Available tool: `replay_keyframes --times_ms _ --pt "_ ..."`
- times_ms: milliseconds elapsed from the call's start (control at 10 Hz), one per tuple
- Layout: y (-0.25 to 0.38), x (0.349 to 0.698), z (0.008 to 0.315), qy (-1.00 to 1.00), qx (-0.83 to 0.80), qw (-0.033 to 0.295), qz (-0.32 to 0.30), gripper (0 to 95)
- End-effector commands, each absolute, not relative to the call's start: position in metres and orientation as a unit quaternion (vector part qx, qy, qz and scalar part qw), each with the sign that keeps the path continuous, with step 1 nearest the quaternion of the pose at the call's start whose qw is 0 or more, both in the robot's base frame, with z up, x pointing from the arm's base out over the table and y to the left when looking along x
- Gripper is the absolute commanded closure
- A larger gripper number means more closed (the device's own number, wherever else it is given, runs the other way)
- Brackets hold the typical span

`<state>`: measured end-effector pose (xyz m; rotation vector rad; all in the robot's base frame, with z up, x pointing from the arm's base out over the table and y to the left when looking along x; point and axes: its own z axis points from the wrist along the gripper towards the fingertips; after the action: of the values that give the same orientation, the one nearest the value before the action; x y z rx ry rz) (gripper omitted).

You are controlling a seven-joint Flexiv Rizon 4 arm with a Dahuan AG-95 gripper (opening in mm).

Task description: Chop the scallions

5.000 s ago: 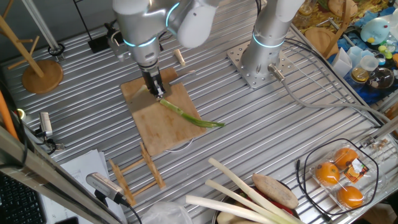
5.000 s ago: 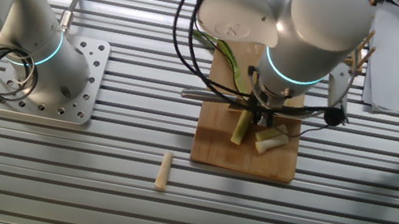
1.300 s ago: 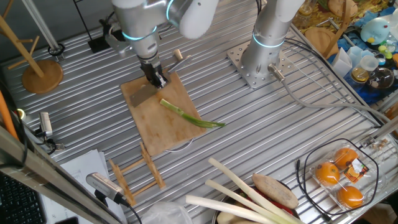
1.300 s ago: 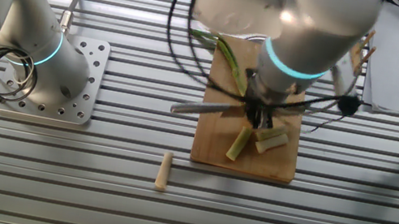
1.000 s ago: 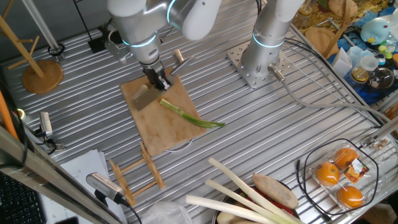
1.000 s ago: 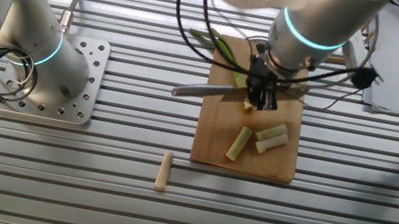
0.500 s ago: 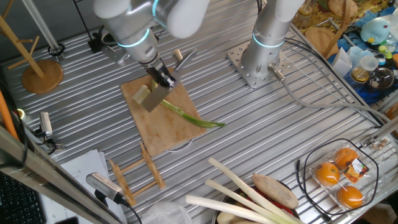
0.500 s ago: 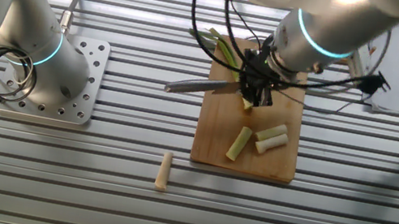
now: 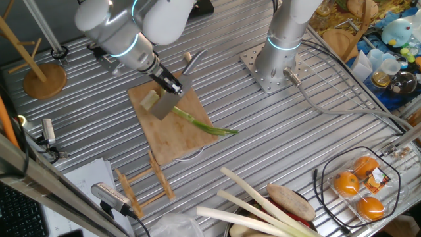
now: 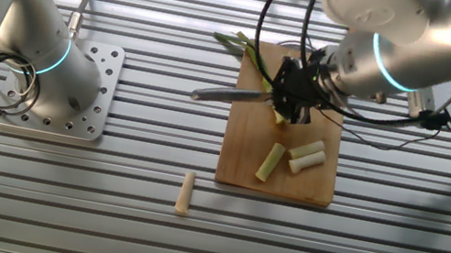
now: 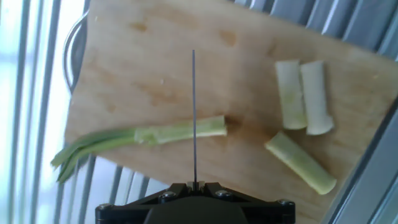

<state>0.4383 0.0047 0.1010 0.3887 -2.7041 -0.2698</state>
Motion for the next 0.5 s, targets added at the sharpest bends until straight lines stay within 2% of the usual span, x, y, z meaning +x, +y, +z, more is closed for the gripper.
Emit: replay_keyframes --times_ms 100,300,500 --pt "0.012 0.455 0.115 -0.976 0.118 0.171 -0.06 95.0" --pt "0.021 0.471 0.126 -0.976 0.111 0.18 -0.053 95.0" --pt "0.022 0.475 0.129 -0.979 0.107 0.17 -0.034 95.0"
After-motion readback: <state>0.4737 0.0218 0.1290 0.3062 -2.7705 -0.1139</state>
